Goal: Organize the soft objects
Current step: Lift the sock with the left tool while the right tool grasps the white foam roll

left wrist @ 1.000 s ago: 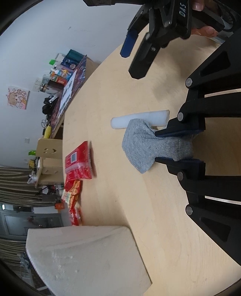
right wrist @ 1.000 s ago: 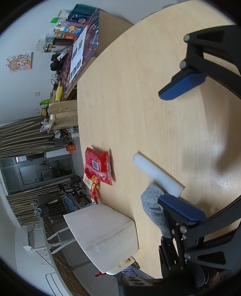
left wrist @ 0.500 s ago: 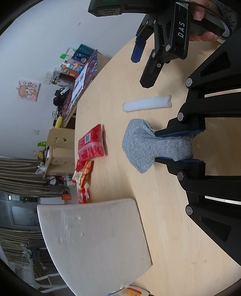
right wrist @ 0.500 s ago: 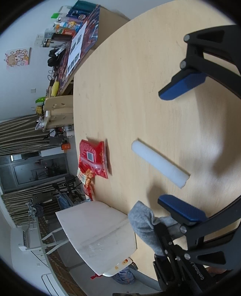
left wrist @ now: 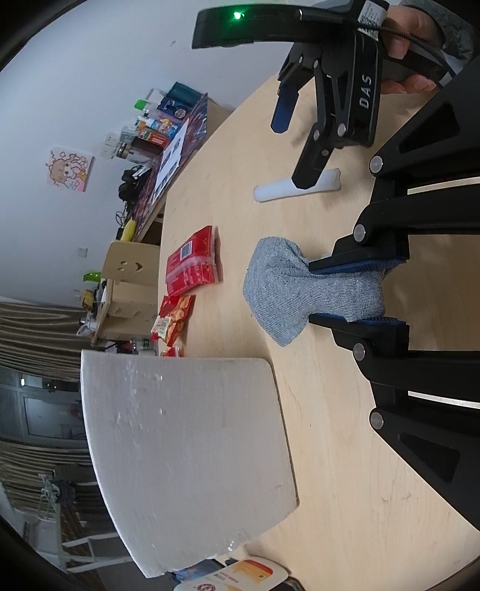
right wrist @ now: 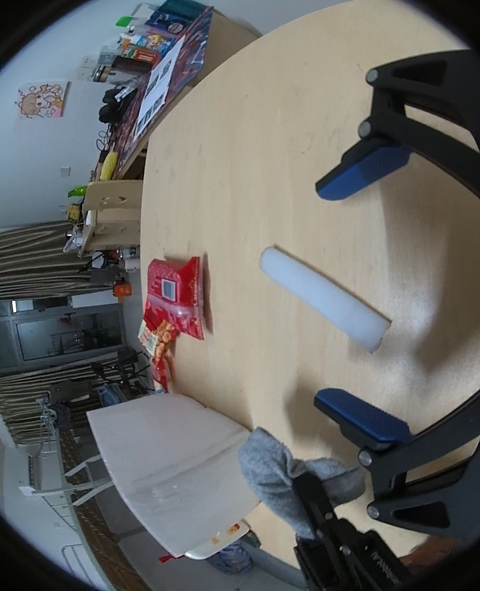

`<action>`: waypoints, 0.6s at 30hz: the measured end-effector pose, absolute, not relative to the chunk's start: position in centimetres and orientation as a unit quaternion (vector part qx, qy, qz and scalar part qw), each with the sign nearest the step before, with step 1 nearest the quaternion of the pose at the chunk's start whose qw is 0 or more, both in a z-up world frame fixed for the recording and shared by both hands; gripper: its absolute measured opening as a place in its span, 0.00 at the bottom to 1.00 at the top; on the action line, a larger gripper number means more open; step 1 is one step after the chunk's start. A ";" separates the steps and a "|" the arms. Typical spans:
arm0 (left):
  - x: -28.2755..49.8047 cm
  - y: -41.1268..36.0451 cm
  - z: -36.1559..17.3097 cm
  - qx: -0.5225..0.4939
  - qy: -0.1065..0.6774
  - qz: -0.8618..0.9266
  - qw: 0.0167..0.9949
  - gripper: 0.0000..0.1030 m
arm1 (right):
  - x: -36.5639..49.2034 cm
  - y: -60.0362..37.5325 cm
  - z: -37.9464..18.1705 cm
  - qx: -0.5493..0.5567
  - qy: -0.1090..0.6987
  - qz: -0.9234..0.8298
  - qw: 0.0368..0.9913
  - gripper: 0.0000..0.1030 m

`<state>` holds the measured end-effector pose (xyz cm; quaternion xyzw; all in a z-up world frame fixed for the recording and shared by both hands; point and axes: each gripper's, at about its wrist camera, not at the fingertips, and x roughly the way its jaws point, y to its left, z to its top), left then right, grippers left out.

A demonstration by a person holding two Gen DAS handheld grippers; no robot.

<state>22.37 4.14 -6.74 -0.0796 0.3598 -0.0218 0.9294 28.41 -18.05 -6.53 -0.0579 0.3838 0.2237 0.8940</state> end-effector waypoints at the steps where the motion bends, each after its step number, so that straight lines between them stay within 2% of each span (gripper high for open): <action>1: 22.3 4.3 -6.7 -0.081 0.360 -0.022 0.929 0.20 | 28.4 -17.8 -6.6 -0.059 0.386 0.223 0.893 1.00; 5: 22.2 4.5 -6.7 -0.084 0.358 -0.021 0.930 0.20 | 28.7 -17.5 -6.9 -0.065 0.393 0.216 0.892 1.00; 7: 22.2 4.5 -6.7 -0.083 0.358 -0.022 0.930 0.20 | 28.8 -17.3 -7.0 -0.069 0.397 0.214 0.890 0.96; 13: 22.0 4.3 -6.7 -0.081 0.353 -0.028 0.932 0.20 | 29.2 -16.9 -7.8 -0.083 0.413 0.203 0.884 0.79; 15: 21.9 4.3 -6.7 -0.081 0.353 -0.030 0.932 0.20 | 29.4 -16.8 -8.1 -0.083 0.424 0.203 0.879 0.66; 18: 21.8 4.4 -6.7 -0.080 0.351 -0.033 0.932 0.20 | 29.4 -16.7 -8.2 -0.084 0.428 0.197 0.878 0.55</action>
